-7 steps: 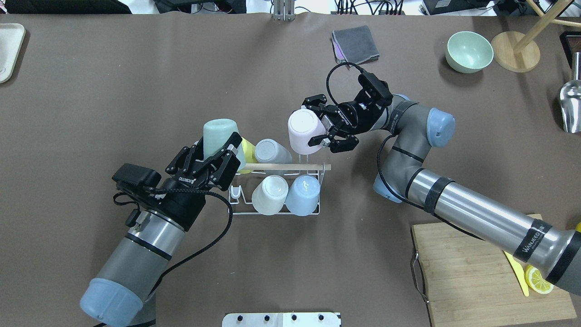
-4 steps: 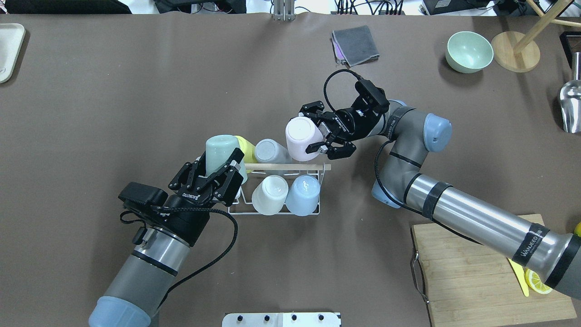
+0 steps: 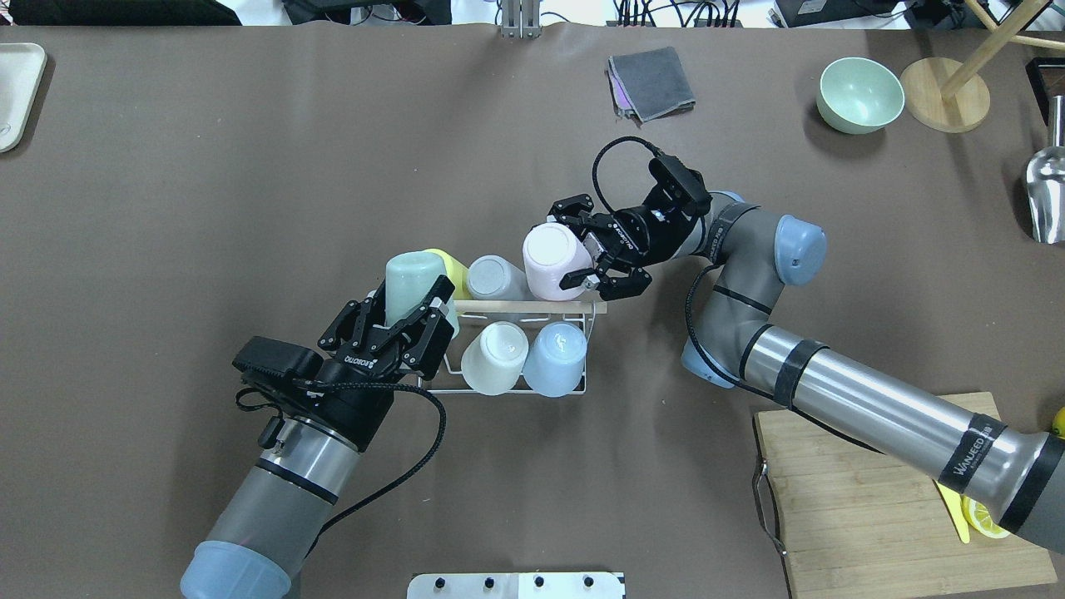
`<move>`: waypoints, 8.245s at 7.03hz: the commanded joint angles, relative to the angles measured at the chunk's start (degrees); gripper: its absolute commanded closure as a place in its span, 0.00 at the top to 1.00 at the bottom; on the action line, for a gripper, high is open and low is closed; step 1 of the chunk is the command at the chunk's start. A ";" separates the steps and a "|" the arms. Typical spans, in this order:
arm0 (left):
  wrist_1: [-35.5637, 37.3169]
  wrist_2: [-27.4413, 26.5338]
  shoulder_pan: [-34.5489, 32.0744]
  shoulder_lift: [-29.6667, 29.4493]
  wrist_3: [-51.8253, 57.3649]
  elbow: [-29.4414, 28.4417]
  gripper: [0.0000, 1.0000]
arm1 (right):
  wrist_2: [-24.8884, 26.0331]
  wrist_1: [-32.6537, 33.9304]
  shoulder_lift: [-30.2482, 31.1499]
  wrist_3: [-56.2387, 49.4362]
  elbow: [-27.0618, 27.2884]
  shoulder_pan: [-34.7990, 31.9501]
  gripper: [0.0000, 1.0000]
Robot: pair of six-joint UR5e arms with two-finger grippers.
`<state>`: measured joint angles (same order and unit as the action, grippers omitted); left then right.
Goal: Place cup on cup holder
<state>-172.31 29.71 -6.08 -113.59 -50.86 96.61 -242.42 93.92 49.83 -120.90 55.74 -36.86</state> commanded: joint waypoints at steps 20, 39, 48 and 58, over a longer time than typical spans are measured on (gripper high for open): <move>-2.85 -6.42 0.45 -1.38 1.38 -5.30 0.98 | 18.10 36.98 33.23 43.19 39.62 -20.08 0.99; 20.95 63.25 -46.82 10.57 2.25 -15.48 0.97 | 58.64 45.82 30.24 102.53 40.94 -31.96 0.97; 37.02 96.56 -69.65 17.86 30.96 -19.80 0.97 | 92.13 47.23 29.80 102.96 41.12 -34.94 1.00; 68.60 98.17 -78.73 20.32 42.16 -15.77 0.97 | 117.55 1.98 40.96 116.49 43.23 -36.35 1.00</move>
<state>-105.19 127.82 -84.46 -94.46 -8.71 79.85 -123.66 99.20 90.28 -5.50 98.90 -72.51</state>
